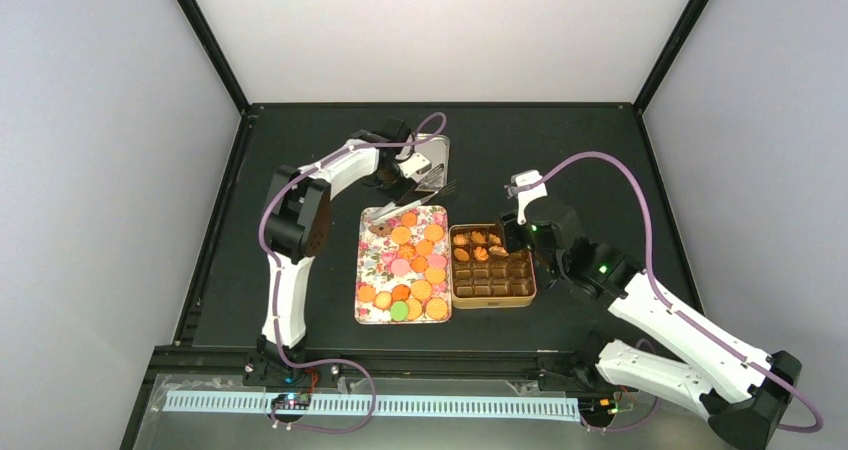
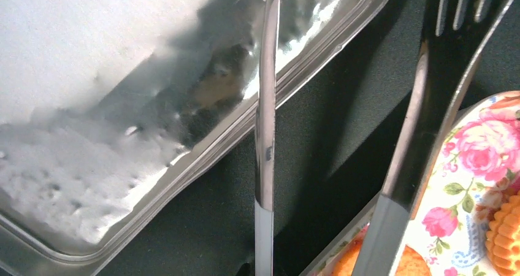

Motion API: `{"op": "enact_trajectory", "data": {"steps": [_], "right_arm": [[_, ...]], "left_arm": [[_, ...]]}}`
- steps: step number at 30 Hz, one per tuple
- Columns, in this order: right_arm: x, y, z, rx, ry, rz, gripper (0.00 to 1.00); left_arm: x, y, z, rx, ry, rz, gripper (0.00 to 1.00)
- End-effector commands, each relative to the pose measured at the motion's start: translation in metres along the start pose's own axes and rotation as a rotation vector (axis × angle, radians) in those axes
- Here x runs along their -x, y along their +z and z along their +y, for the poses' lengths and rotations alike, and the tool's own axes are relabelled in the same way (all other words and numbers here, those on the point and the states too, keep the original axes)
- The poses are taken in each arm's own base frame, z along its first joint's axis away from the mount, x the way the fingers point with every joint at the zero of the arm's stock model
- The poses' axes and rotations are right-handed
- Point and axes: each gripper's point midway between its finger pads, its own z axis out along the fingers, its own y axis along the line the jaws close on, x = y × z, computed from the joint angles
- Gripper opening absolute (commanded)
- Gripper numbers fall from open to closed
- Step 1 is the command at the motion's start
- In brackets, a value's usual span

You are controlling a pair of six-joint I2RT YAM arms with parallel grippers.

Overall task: Pack the cookies
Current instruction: Pick up the clamp at the center of the board.

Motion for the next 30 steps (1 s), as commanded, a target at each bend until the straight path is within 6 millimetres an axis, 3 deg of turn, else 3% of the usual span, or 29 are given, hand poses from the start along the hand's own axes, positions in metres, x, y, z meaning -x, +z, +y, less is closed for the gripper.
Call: {"op": "enact_trajectory", "data": {"steps": [1,6,12,16,20,26,30], "right_arm": [[0.021,-0.006,0.012,0.067,-0.101,-0.094,0.55],[0.038,-0.010,0.016,0.079,-0.159,-0.142,0.59],[0.043,-0.010,0.028,0.132,-0.235,-0.150,0.63],[0.040,-0.011,0.050,0.274,-0.332,-0.157,0.68],[0.044,-0.033,0.081,0.474,-0.423,-0.247,0.70],[0.046,-0.059,0.108,0.675,-0.489,-0.279,0.70],[0.038,-0.071,0.128,0.829,-0.511,-0.256,0.67]], "left_arm": [[0.003,-0.026,-0.006,-0.008,0.019,-0.025,0.02],[0.010,-0.060,-0.010,0.003,0.066,-0.079,0.02],[0.003,-0.120,-0.034,-0.018,0.257,-0.171,0.02],[-0.015,-0.166,-0.071,-0.094,0.465,-0.267,0.02],[-0.046,-0.206,-0.116,-0.191,0.689,-0.384,0.02],[-0.086,-0.219,-0.152,-0.221,0.893,-0.412,0.03],[-0.094,-0.224,-0.160,-0.228,0.937,-0.394,0.03]]}}
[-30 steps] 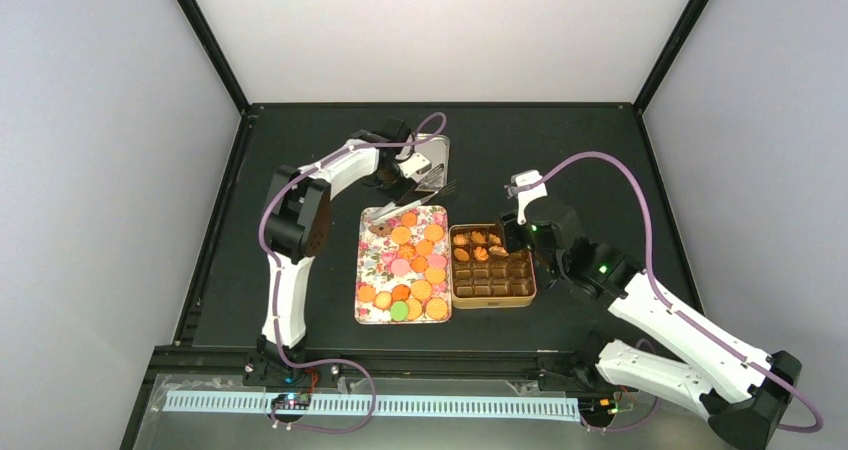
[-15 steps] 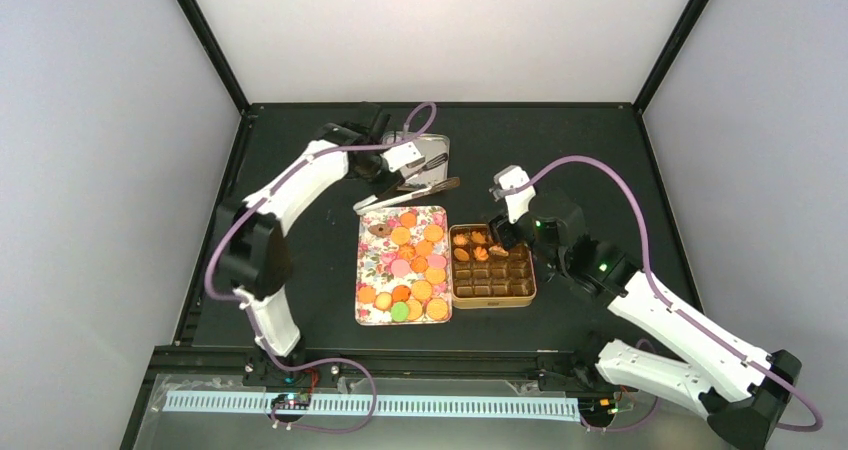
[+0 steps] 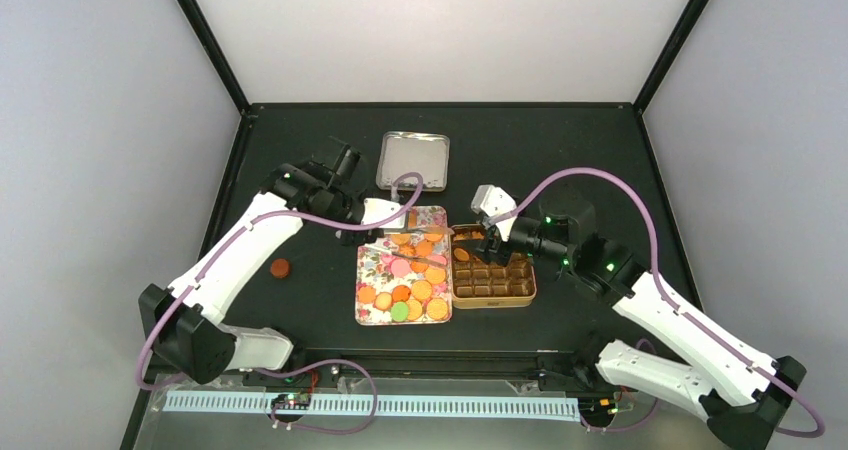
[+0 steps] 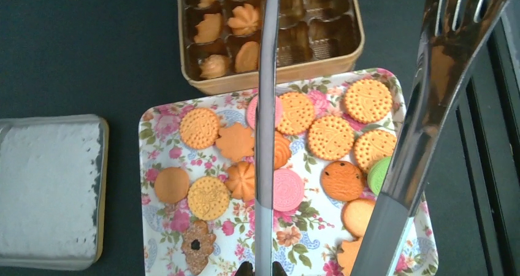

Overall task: Pack the cookies
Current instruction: Pass from the left arm to the right

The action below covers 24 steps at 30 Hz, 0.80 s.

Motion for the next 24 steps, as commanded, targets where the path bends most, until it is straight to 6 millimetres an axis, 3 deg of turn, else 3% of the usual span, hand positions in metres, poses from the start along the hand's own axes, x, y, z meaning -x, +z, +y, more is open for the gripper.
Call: {"op": "enact_trajectory", "data": {"steps": [1,7,13,24], "right_arm": [[0.018,-0.002,0.034,0.218,-0.044,-0.060,0.65],[0.013,0.007,0.039,0.268,-0.034,-0.041,0.60],[0.009,0.019,0.037,0.266,-0.029,0.002,0.48],[-0.020,0.045,0.032,0.231,0.014,0.161,0.34]], "left_arm": [[0.012,-0.008,-0.019,-0.054,0.126,-0.031,0.03],[0.017,-0.010,-0.024,-0.055,0.184,0.005,0.03],[0.023,-0.009,-0.025,-0.049,0.200,0.007,0.03],[0.021,-0.009,-0.016,-0.001,0.210,0.048,0.03]]}}
